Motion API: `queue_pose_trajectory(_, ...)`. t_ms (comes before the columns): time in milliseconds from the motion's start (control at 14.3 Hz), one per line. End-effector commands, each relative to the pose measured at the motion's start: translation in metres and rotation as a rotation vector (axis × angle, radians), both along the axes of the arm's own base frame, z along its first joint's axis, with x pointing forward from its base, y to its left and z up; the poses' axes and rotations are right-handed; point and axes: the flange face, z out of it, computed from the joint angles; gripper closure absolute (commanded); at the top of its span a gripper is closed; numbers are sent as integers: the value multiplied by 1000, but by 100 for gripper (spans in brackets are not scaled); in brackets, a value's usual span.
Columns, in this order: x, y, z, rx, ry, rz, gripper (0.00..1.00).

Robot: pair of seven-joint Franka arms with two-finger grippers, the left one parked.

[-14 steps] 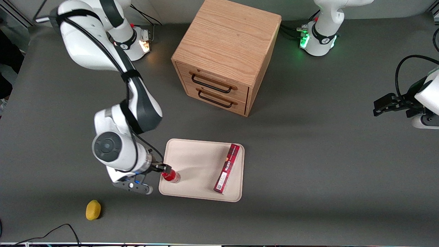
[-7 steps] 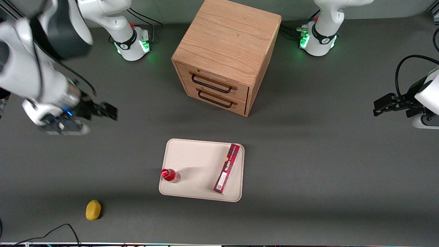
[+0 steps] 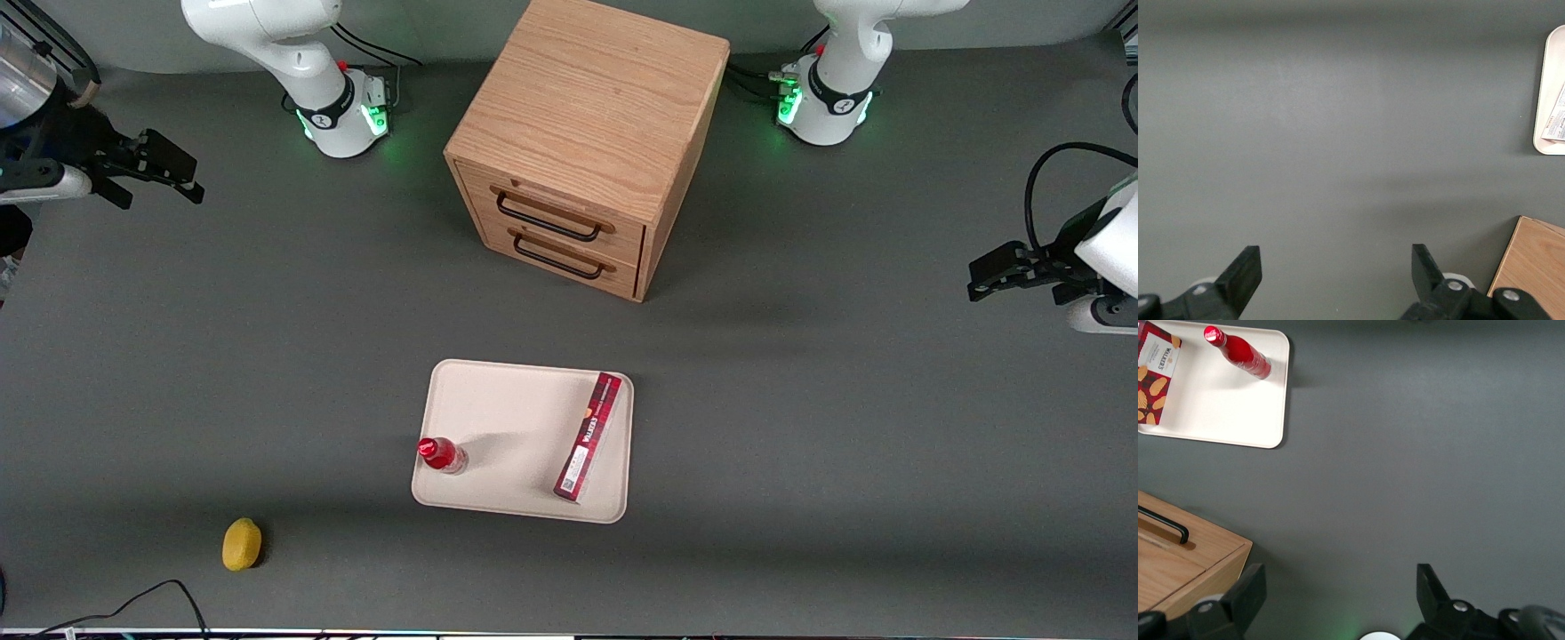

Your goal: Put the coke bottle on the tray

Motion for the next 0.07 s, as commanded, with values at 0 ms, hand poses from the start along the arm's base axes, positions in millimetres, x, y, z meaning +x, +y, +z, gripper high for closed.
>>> queue_pose_trajectory(0, 13, 4, -6, 1, 29, 25, 0)
